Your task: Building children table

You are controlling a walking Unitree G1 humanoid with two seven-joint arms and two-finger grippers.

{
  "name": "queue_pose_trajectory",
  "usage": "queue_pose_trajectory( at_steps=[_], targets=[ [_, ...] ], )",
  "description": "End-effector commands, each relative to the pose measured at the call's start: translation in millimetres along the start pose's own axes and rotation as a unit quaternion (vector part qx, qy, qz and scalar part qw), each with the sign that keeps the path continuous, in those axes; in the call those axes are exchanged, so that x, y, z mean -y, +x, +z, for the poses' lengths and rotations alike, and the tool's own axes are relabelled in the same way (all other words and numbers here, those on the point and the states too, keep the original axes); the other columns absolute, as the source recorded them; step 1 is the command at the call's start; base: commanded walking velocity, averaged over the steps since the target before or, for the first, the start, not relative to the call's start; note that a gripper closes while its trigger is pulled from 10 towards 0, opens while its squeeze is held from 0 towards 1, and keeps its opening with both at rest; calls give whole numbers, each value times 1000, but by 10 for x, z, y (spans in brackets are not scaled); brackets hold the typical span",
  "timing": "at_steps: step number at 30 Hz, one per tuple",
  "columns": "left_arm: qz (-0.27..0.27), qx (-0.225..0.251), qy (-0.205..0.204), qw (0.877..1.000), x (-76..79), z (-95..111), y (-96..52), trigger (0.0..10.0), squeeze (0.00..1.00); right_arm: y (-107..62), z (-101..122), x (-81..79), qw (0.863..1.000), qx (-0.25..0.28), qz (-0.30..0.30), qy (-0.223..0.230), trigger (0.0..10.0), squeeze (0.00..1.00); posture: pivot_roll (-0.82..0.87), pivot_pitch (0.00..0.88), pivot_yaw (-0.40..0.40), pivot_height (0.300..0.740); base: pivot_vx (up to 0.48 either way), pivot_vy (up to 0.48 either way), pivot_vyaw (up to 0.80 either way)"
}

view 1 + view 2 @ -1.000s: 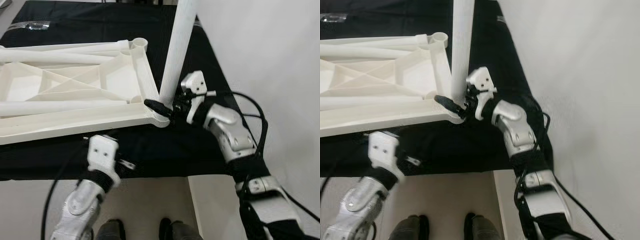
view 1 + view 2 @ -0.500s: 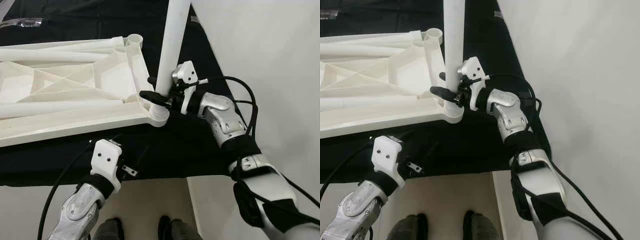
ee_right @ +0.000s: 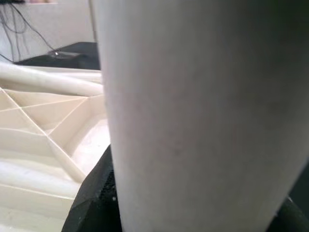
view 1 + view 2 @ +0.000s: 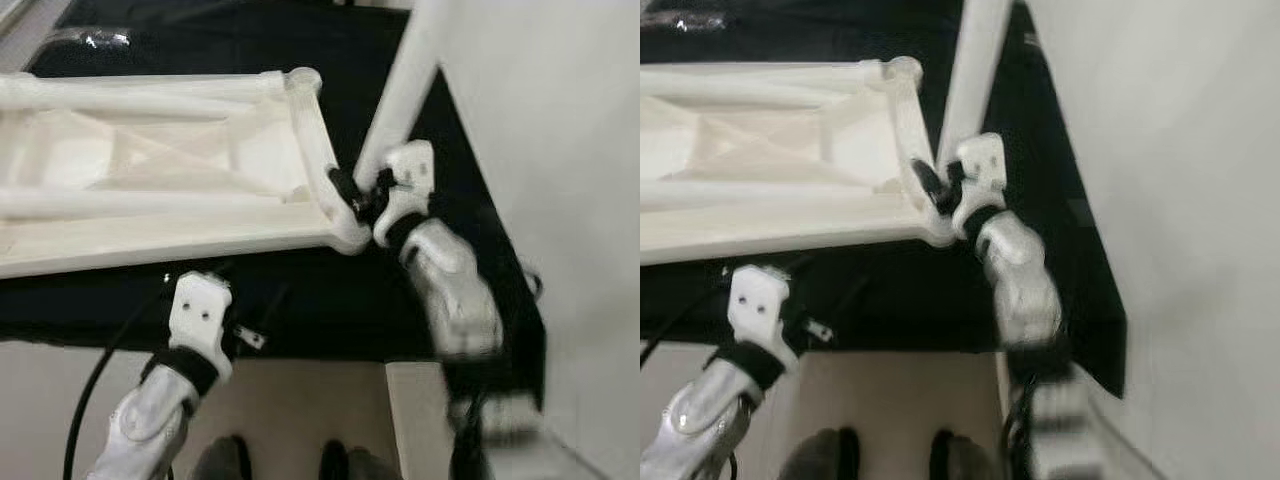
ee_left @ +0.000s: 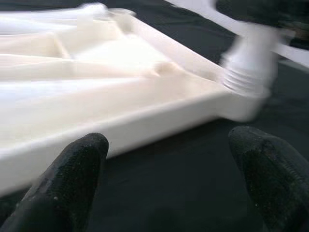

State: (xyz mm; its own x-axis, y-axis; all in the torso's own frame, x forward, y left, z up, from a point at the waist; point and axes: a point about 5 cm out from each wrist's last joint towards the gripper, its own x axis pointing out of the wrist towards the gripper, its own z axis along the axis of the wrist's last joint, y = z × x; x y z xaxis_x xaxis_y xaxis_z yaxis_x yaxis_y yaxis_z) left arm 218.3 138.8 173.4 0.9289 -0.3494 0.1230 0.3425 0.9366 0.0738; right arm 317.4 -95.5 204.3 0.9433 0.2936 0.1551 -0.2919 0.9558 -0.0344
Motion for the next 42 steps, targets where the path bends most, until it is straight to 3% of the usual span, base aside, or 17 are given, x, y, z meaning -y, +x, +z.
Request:
queue_pose_trajectory(
  at_steps=[1, 8, 9, 10, 13, 16, 17, 19, 20, 22, 24, 26, 32, 33, 34, 37, 42],
  targets=[
    [-14, -2, -5, 1000, 47, 4, 5, 10000, 0, -68, -330, -3, 996, -90, -3, -1, 0, 0, 98, 291, -131, 740, 0, 0, 0],
    [-18, 0, -4, 1000, 68, 7, 30, 10000, 0, 20, -374, -13, 994, -103, 25, -12, 549, 0, 111, 284, -138, 740, 0, 0, 0],
    [-18, 0, -4, 1000, 66, 6, 34, 10000, 0, 49, -354, -4, 994, -104, 27, -16, 10000, 0, 108, 282, -135, 740, 0, 0, 0],
    [-18, 0, -3, 1000, 62, 5, 38, 10000, 0, 92, -319, -5, 993, -100, 59, -20, 10000, 1000, 108, 281, -133, 740, 0, 0, 0],
    [-19, 0, -3, 1000, 63, 5, 45, 10000, 0, 124, -256, 16, 993, -95, 72, -15, 10000, 1000, 109, 277, -131, 740, 0, 0, 0],
    [-25, 0, -5, 1000, 97, -2, 62, 10000, 0, 253, -43, 62, 988, -44, 148, -10, 10000, 1000, 112, 271, -132, 740, 0, 0, 0],
    [-29, 0, -6, 1000, 116, -5, 71, 10000, 0, 285, 27, 81, 980, -29, 193, -25, 10000, 871, 120, 267, -136, 740, 0, 0, 0],
    [-29, 0, -6, 1000, 116, -5, 71, 10000, 0, 285, 27, 81, 980, -29, 193, -25, 10000, 871, 120, 267, -136, 740, 0, 0, 0],
    [-36, 0, -8, 999, 143, -10, 85, 10000, 0, 309, 119, 84, 954, -10, 297, -34, 10000, 0, 130, 261, -142, 740, 0, 0, 0],
    [-40, -1, -10, 999, 154, -14, 91, 10000, 0, 323, 177, 70, 931, 0, 362, -45, 10000, 0, 131, 261, -144, 740, 0, 0, 0],
    [-42, -1, -10, 999, 155, -15, 92, 10000, 0, 327, 194, 60, 922, 1, 384, -50, 10000, 0, 131, 261, -144, 740, 0, 0, 0],
    [-44, -2, -9, 999, 160, -20, 98, 10000, 0, 360, 257, 11, 896, 8, 440, -57, 10000, 0, 139, 256, -146, 740, 0, 0, 0],
    [-46, -4, -9, 999, 166, -29, 100, 10000, 0, 464, 357, -26, 872, 17, 489, -26, 10000, 0, 148, 251, -145, 740, 0, 0, 0],
    [-47, -4, -9, 999, 170, -33, 99, 10000, 0, 482, 382, -44, 861, 19, 509, -18, 6431, 0, 149, 251, -146, 740, 0, 0, 0],
    [-49, -5, -9, 999, 174, -37, 96, 10000, 0, 496, 396, -52, 853, 18, 521, -13, 0, 0, 151, 249, -146, 740, 0, 0, 0],
    [-51, -7, -8, 999, 184, -42, 88, 10000, 0, 513, 396, -29, 839, 17, 544, -11, 0, 0, 154, 250, -149, 740, 0, 0, 0],
    [-52, -8, -8, 999, 190, -46, 79, 10000, 0, 501, 371, 60, 843, 21, 537, -9, 0, 0, 145, 252, -150, 740, 0, 0, 0]
  ],
)
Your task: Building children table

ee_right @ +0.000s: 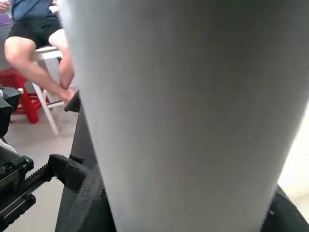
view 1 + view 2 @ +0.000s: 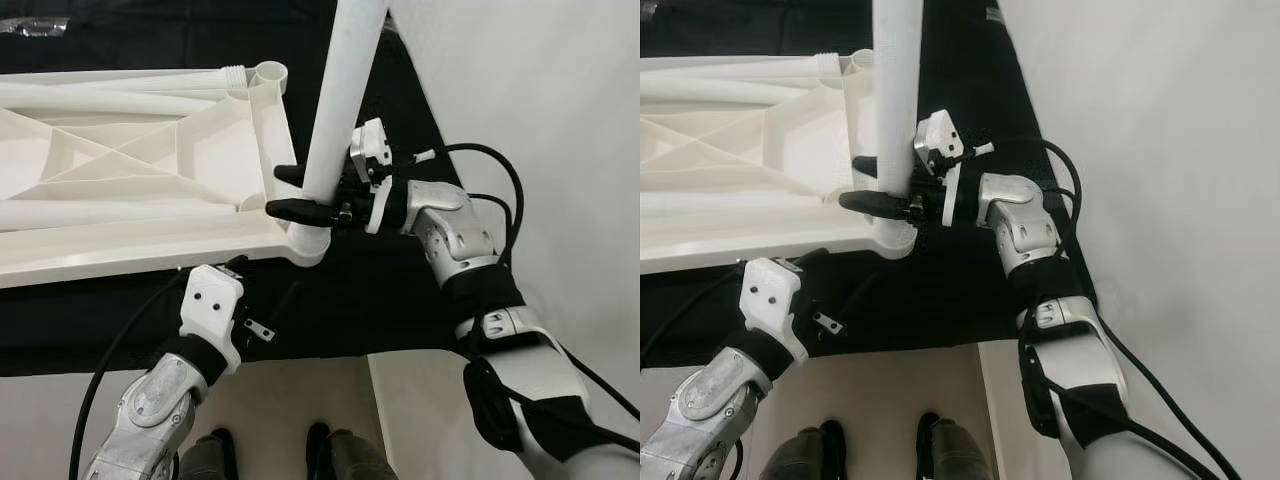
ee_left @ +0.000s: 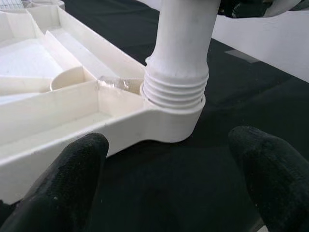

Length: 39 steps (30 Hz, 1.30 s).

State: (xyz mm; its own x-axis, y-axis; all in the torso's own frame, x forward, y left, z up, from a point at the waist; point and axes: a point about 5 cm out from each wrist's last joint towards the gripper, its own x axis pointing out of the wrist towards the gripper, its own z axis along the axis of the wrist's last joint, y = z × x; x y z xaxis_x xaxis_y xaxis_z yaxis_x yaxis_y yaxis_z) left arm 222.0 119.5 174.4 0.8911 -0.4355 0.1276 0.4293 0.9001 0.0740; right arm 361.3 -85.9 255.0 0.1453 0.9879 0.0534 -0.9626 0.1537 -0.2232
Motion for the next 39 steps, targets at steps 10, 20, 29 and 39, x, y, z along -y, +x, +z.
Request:
queue_pose_trajectory(
  at_steps=[10, 20, 29, 39],
  targets=[
    [-9, -18, -4, 1000, 38, -66, -45, 10000, 0, -282, -350, -111, 972, -4, -230, 50, 0, 0, 111, 273, -158, 740, 0, 0, 0],
    [-18, -22, -10, 1000, 42, -76, -37, 10000, 0, -309, -813, -620, 864, -94, -490, 66, 0, 0, 85, 275, -127, 740, 0, 0, 0],
    [-14, -18, -3, 1000, 12, -67, -18, 10000, 0, -90, -623, -451, 893, -70, -440, 60, 10000, 918, 100, 259, -136, 740, 0, 0, 0],
    [-17, -12, -4, 1000, 38, -56, 27, 10000, 0, -66, -92, -166, 991, 4, -132, 8, 10000, 0, 112, 247, -144, 740, 0, 0, 0]
  ],
)
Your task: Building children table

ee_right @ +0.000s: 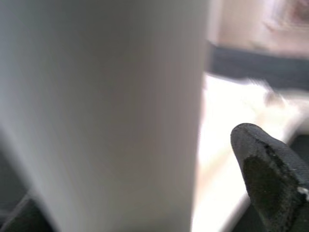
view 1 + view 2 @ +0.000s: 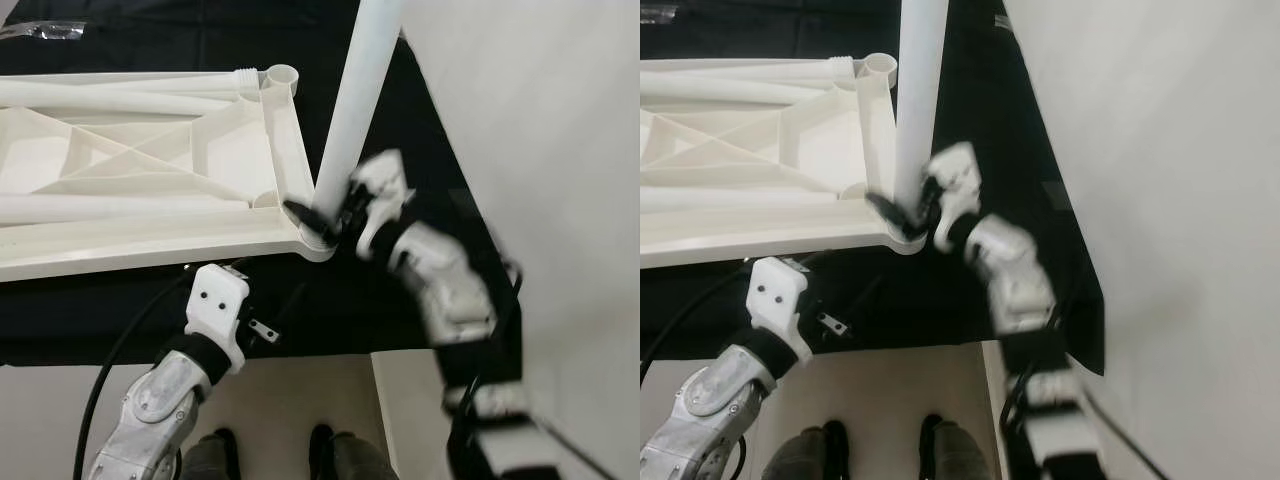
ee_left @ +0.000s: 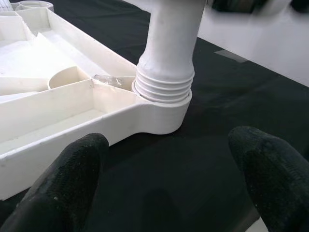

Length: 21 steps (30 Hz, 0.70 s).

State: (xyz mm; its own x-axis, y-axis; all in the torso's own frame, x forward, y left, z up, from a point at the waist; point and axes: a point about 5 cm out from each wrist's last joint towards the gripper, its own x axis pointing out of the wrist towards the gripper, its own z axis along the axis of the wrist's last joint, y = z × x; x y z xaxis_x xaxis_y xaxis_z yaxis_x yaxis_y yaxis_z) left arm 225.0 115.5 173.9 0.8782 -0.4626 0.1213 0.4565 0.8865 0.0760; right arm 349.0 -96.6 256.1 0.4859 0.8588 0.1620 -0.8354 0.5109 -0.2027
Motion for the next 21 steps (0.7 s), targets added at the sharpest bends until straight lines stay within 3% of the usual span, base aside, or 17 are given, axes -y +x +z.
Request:
queue_pose_trajectory(
  at_steps=[1, 7, 13, 14, 15, 16, 17, 18, 21],
  targets=[
    [-1, -10, -3, 1000, 15, -47, -16, 10000, 0, 24, -131, -85, 998, -12, 58, 18, 10000, 0, 112, 247, -144, 740, 0, 0, 0],
    [3, -9, 0, 1000, 0, -41, -30, 10000, 0, 157, 33, 58, 989, -25, 143, -4, 10000, 0, 136, 247, -145, 740, 0, 0, 0],
    [4, -10, 2, 1000, -6, -39, -38, 10000, 0, 189, 94, 71, 979, -20, 202, 18, 10000, 0, 148, 251, -145, 740, 0, 0, 0],
    [5, -10, 3, 1000, -7, -33, -44, 10000, 0, 173, 93, 65, 971, -27, 237, 23, 9529, 0, 160, 256, -153, 740, 0, 0, 0],
    [5, -10, 3, 1000, -7, -33, -44, 10000, 0, 173, 93, 65, 971, -27, 237, 23, 9529, 0, 160, 256, -153, 740, 0, 0, 0],
    [5, -10, 4, 1000, -10, -30, -49, 10000, 0, 162, 87, 66, 964, -34, 264, 25, 7412, 0, 160, 257, -154, 740, 0, 0, 0],
    [5, -10, 4, 1000, -10, -30, -49, 10000, 0, 162, 87, 66, 964, -34, 264, 25, 7412, 0, 160, 257, -154, 740, 0, 0, 0],
    [7, -11, 5, 1000, -14, -28, -55, 10000, 0, 157, 83, 75, 960, -37, 275, 26, 0, 0, 160, 259, -155, 740, 0, 0, 0],
    [8, -10, 6, 1000, -14, -23, -65, 10000, 0, 158, 47, 109, 962, -39, 270, 26, 0, 0, 155, 263, -152, 740, 0, 0, 0]
  ],
)
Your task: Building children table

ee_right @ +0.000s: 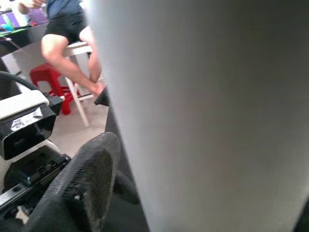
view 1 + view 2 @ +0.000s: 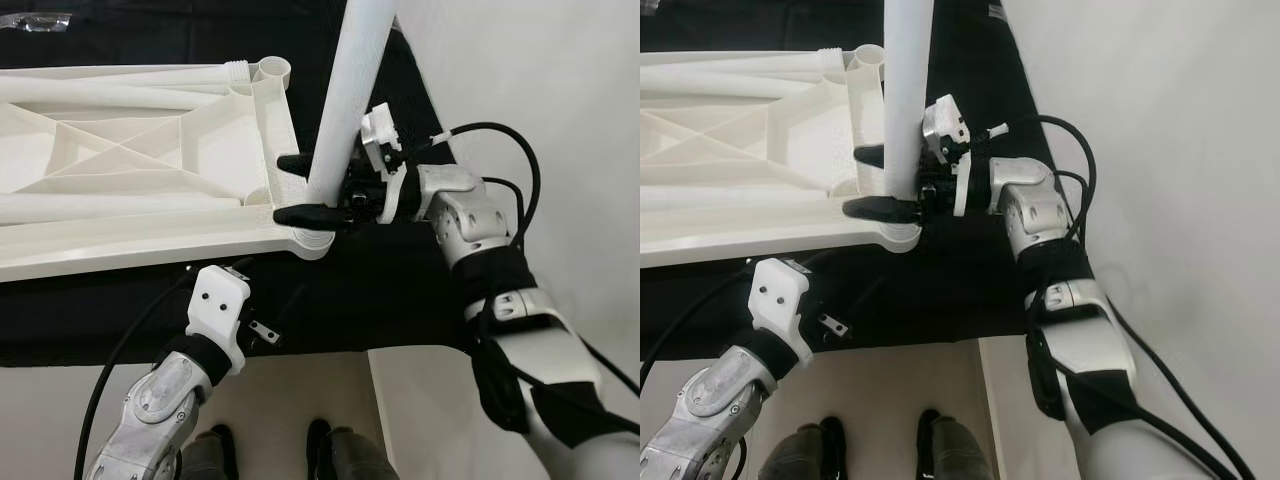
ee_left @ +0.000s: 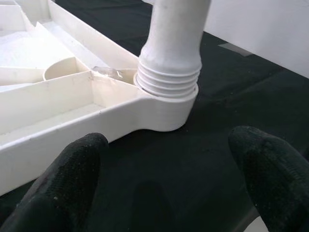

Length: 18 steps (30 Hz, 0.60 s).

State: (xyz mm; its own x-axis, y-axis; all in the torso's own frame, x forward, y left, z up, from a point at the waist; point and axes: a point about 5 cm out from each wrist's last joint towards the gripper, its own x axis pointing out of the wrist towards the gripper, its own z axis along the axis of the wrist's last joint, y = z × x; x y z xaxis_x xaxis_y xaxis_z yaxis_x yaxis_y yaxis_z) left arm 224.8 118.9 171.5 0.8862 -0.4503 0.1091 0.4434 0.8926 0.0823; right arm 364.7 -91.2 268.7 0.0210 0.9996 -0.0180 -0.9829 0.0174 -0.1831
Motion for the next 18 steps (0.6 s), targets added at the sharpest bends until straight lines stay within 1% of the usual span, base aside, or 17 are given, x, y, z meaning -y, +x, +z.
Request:
queue_pose_trajectory(
  at_steps=[1, 3, 4, 7, 9, 10, 11, 12, 13, 14, 15, 16, 17, 18],
  targets=[
    [2, -4, 2, 1000, 13, 0, -44, 10000, 0, 25, -31, -7, 1000, -1, 15, -3, 0, 0, 155, 263, -152, 740, 0, 0, 0],
    [0, -2, 4, 1000, 24, 9, -42, 10000, 0, -2, -99, 7, 1000, -4, -10, -3, 0, 0, 153, 263, -154, 740, 0, 0, 0],
    [0, -2, 4, 1000, 24, 9, -42, 10000, 0, -2, -99, 7, 1000, -4, -10, -3, 0, 0, 153, 263, -154, 740, 0, 0, 0],
    [-6, 4, 12, 1000, 41, 44, -27, 10000, 0, -96, -272, 23, 995, -21, -94, -12, 0, 0, 147, 264, -153, 740, 0, 0, 0],
    [-7, 6, 13, 1000, 40, 58, -22, 10000, 0, -128, -327, 31, 992, -28, -123, -15, 0, 0, 145, 264, -154, 740, 0, 0, 0],
    [-10, 8, 22, 1000, 42, 78, -21, 10000, 0, -170, -438, 29, 984, -32, -177, 7, 0, 0, 142, 264, -156, 740, 0, 0, 0],
    [-12, 10, 29, 999, 43, 91, -21, 10000, 0, -202, -516, 28, 976, -35, -213, 24, 0, 0, 142, 264, -156, 740, 0, 0, 0],
    [-17, 12, 39, 999, 46, 118, -28, 10000, 0, -219, -648, -15, 963, -49, -260, 41, 0, 0, 143, 268, -162, 740, 0, 0, 0],
    [-17, 12, 39, 999, 46, 118, -28, 10000, 0, -219, -648, -15, 963, -49, -260, 41, 0, 0, 143, 268, -162, 740, 0, 0, 0],
    [-20, 13, 46, 999, 48, 136, -33, 10000, 0, -230, -732, -50, 954, -59, -290, 50, 0, 0, 143, 268, -162, 740, 0, 0, 0],
    [-20, 13, 46, 999, 48, 136, -33, 10000, 0, -230, -732, -50, 954, -59, -290, 50, 0, 0, 143, 268, -162, 740, 0, 0, 0],
    [-30, 22, 62, 997, 55, 238, -57, 10000, 0, -181, -1045, -316, 891, -90, -434, 103, 0, 0, 149, 278, -148, 740, 0, 0, 0],
    [-30, 22, 62, 997, 55, 238, -57, 10000, 0, -181, -1045, -316, 891, -90, -434, 103, 0, 0, 149, 278, -148, 740, 0, 0, 0],
    [-34, 26, 66, 997, 60, 279, -67, 10000, 0, -171, -1138, -462, 867, -97, -471, 128, 0, 0, 149, 278, -148, 740, 0, 0, 0]
  ],
)
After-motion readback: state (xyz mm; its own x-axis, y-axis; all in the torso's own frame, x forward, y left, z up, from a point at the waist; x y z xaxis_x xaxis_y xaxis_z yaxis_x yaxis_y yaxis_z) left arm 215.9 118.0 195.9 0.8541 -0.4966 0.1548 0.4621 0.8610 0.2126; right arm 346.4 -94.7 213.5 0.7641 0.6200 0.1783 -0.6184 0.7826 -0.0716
